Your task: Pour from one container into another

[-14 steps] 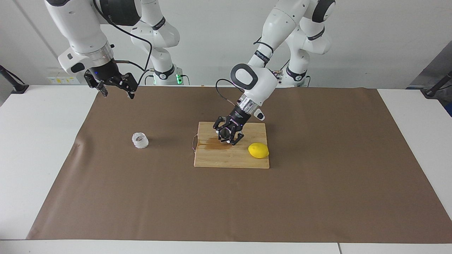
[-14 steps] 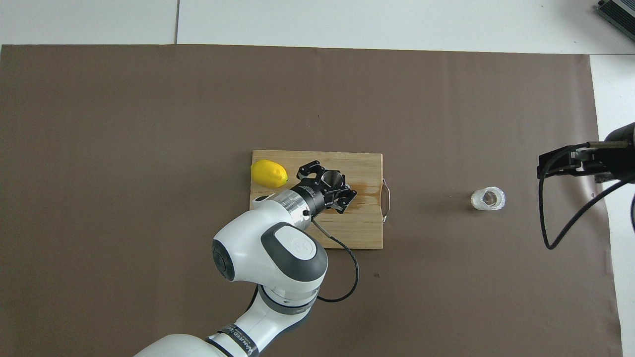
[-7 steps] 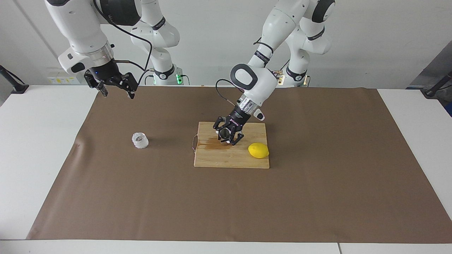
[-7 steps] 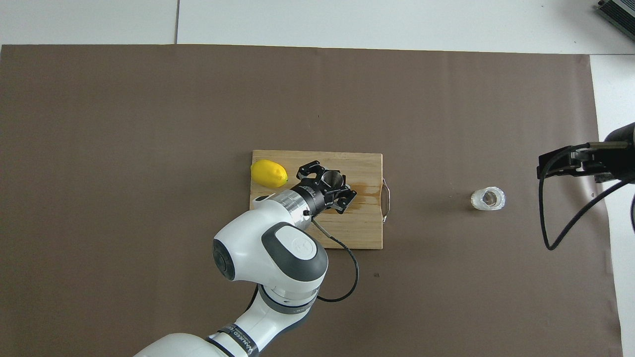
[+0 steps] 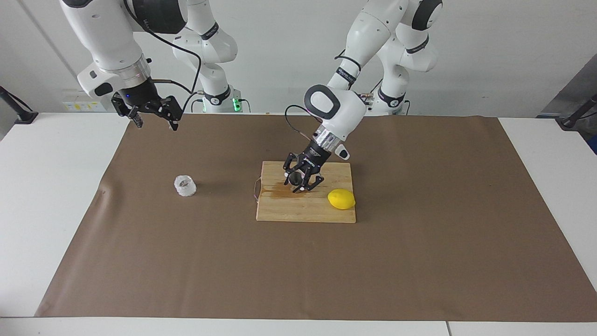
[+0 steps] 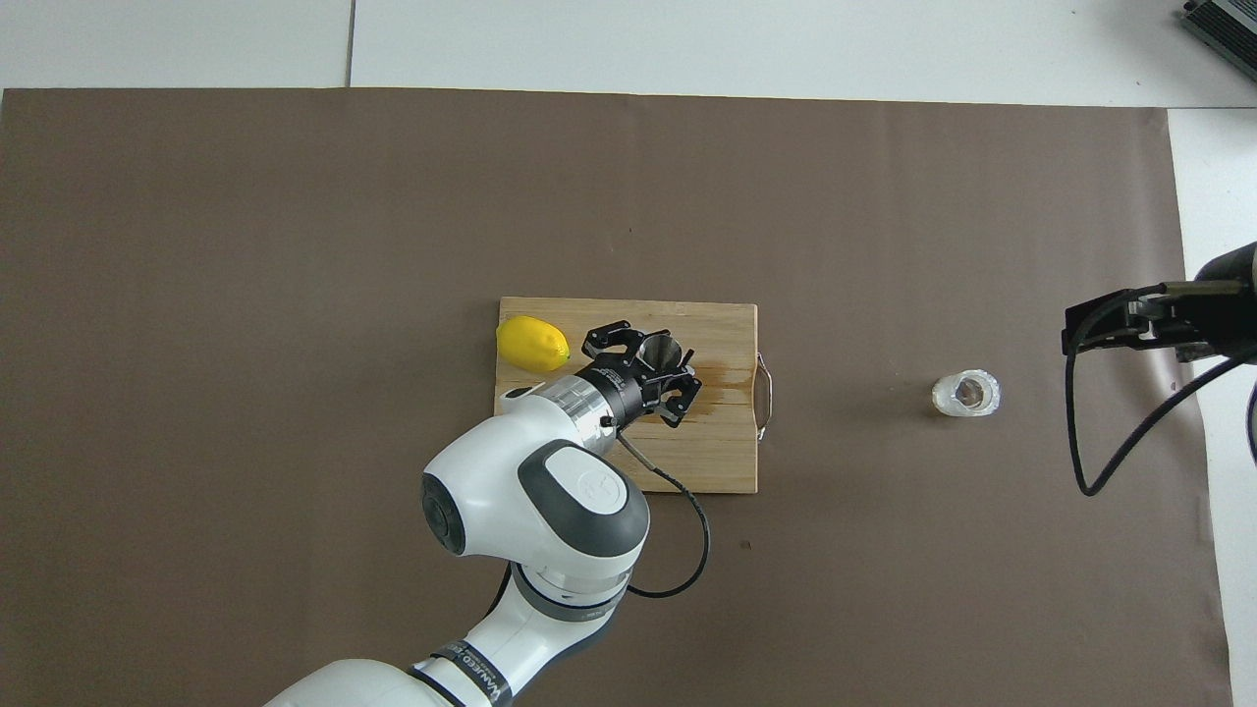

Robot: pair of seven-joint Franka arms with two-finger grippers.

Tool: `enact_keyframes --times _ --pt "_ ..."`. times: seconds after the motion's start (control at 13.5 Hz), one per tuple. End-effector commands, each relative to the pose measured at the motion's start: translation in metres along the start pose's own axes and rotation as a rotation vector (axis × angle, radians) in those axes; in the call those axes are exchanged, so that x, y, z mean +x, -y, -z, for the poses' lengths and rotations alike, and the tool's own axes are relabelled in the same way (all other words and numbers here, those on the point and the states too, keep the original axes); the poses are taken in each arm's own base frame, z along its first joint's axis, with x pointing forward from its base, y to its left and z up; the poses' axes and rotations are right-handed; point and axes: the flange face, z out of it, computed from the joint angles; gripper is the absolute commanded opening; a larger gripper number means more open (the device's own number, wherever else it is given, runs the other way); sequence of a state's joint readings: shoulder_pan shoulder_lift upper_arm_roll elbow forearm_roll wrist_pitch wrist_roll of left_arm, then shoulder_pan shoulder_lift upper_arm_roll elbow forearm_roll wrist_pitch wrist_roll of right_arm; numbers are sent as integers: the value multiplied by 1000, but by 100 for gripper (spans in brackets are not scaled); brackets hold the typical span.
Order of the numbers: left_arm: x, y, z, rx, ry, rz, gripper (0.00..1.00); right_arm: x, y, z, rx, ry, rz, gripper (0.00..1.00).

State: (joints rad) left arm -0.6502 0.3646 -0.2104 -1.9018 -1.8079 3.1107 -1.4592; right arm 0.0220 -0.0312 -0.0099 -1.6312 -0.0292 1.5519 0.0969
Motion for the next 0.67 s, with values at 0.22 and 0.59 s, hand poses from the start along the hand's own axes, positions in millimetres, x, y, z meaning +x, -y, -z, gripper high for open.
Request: enact_keyframes --times 0.22,0.59 --pt "-4 1 -2 -18 1 -25 52 -9 1 0 7 8 24 100" --pt "-5 0 0 -19 0 -41 49 -11 11 1 6 7 43 100"
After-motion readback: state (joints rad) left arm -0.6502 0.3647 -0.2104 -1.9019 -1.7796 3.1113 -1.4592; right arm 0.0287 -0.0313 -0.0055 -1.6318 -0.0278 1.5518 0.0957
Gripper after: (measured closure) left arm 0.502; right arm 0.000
